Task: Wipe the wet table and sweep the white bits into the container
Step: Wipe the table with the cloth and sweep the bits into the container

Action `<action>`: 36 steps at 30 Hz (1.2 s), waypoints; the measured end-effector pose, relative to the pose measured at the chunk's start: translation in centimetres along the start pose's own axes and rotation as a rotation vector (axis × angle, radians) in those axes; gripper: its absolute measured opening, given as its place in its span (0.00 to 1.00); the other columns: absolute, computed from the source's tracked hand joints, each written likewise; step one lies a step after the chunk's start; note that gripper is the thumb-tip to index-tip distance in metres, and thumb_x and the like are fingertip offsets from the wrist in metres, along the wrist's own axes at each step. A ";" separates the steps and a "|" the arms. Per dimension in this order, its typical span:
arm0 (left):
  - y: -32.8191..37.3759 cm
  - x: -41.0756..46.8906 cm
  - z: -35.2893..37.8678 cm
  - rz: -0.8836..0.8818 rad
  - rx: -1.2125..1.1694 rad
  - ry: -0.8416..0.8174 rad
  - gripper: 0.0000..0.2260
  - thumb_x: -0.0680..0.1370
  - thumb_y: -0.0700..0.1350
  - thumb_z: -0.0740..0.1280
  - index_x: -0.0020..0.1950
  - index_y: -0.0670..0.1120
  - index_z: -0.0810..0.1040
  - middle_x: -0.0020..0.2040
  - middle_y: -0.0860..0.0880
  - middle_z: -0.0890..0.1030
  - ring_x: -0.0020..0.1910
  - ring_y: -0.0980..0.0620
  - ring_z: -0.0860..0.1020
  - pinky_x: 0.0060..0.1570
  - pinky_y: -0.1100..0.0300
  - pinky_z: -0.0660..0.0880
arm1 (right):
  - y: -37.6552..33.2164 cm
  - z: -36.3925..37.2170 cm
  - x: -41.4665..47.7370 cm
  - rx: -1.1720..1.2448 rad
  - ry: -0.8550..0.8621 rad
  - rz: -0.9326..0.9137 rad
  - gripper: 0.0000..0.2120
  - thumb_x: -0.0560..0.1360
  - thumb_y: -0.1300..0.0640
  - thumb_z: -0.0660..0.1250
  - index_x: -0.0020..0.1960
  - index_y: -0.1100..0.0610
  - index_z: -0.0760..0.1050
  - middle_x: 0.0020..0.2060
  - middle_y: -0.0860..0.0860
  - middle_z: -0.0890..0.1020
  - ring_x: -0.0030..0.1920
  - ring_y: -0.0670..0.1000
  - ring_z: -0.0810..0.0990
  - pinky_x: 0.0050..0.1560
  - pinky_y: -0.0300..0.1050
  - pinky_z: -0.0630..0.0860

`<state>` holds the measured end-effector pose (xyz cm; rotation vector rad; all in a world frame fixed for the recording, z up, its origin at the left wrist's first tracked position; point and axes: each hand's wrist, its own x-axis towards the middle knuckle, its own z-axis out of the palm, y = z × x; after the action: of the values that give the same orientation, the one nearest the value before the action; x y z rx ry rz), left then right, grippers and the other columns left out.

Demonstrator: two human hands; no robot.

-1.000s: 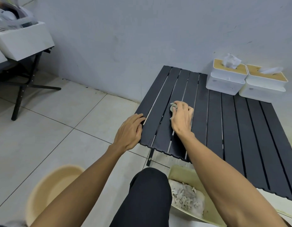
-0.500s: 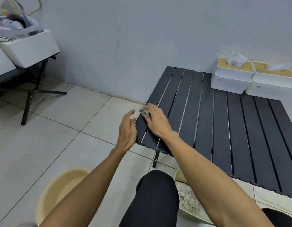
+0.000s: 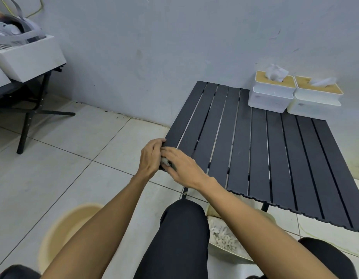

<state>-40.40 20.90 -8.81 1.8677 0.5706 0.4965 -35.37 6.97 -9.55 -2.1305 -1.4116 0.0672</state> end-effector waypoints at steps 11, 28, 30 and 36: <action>0.8 -1.2 2.3 0.310 0.411 0.023 0.16 0.82 0.46 0.54 0.60 0.47 0.79 0.58 0.49 0.80 0.61 0.49 0.73 0.59 0.60 0.61 | 1.1 -3.9 -8.1 -0.068 0.052 -0.082 0.16 0.82 0.57 0.61 0.70 0.52 0.70 0.70 0.48 0.72 0.69 0.48 0.72 0.68 0.42 0.70; 4.1 -3.9 9.7 0.509 0.452 -0.123 0.12 0.80 0.44 0.60 0.61 0.47 0.78 0.58 0.50 0.81 0.61 0.49 0.75 0.65 0.52 0.65 | 7.6 -12.9 -23.1 -0.137 0.288 0.390 0.16 0.82 0.60 0.62 0.69 0.54 0.69 0.66 0.49 0.72 0.66 0.47 0.73 0.66 0.44 0.72; 4.7 -4.3 10.4 0.505 0.448 -0.149 0.12 0.80 0.43 0.61 0.62 0.47 0.78 0.59 0.49 0.81 0.62 0.48 0.75 0.66 0.51 0.65 | 8.2 -14.0 -24.9 -0.139 0.308 0.431 0.16 0.81 0.61 0.62 0.68 0.54 0.69 0.65 0.49 0.72 0.64 0.47 0.73 0.64 0.45 0.73; 6.3 -5.0 12.2 0.524 0.457 -0.227 0.18 0.77 0.48 0.58 0.63 0.47 0.78 0.61 0.50 0.80 0.64 0.48 0.75 0.66 0.49 0.68 | 9.4 -15.5 -30.0 -0.214 0.572 0.651 0.16 0.79 0.64 0.64 0.66 0.56 0.70 0.65 0.47 0.72 0.63 0.47 0.73 0.61 0.45 0.74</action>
<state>-36.34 6.91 -7.47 2.4880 0.0273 0.5078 -35.42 -28.13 -9.14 -2.4305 -0.3913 -0.4269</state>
